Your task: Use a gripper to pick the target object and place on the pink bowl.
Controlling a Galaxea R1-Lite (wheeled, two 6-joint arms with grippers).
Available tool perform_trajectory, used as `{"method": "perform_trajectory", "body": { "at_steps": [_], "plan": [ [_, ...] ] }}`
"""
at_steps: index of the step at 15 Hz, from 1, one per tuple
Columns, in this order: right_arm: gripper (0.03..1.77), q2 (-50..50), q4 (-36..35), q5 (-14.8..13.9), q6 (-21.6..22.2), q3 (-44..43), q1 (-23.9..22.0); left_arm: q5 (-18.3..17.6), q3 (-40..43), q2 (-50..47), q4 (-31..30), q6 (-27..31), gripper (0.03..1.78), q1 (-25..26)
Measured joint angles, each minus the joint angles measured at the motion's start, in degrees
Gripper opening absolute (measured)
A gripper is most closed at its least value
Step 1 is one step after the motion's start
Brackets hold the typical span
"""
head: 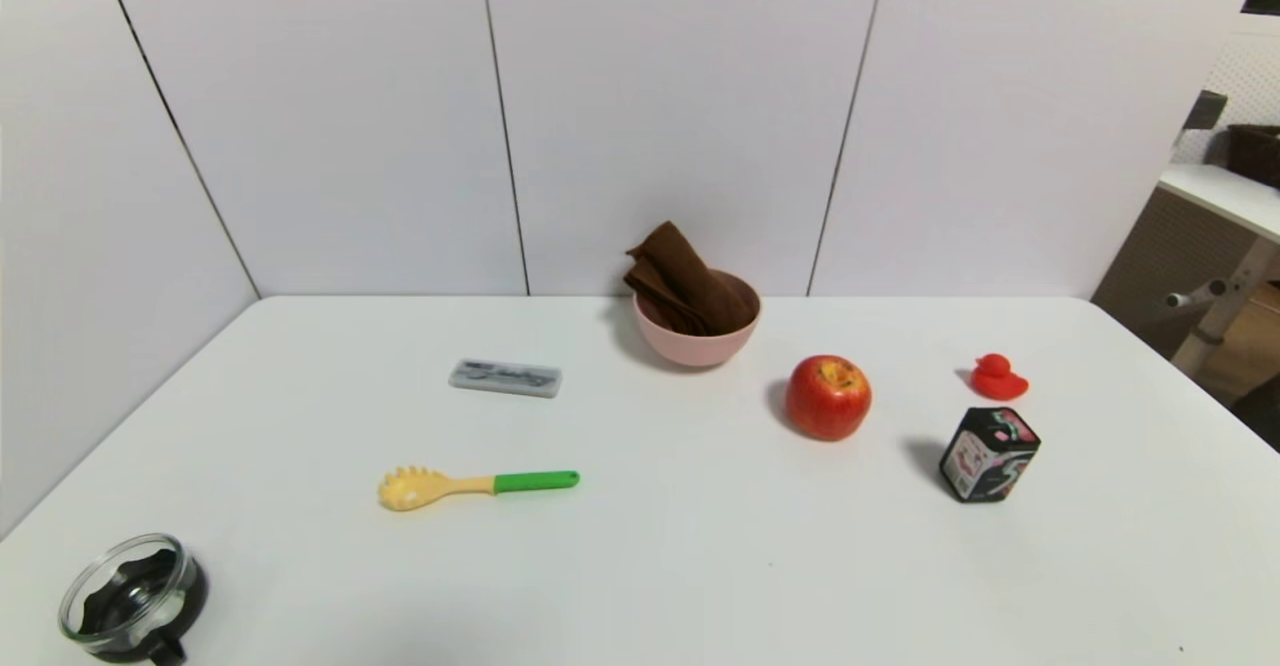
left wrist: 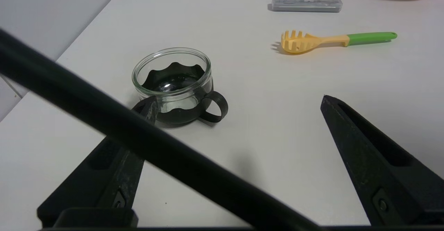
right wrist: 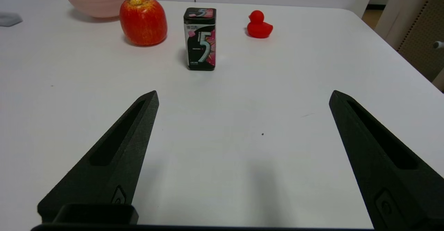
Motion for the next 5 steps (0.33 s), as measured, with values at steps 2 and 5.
{"method": "perform_trajectory", "body": {
  "at_steps": [2, 5],
  "plan": [
    [1.70, 0.00, -0.02, 0.13, -0.05, 0.00, 0.00, -0.02, 0.02, 0.00, 0.00, -0.02, 1.69, 0.00],
    [1.70, 0.02, -0.02, -0.59, 1.94, 0.02, 0.00, 0.00, 0.02, 0.00, 0.00, -0.05, 1.69, 0.00]
  ]
}}
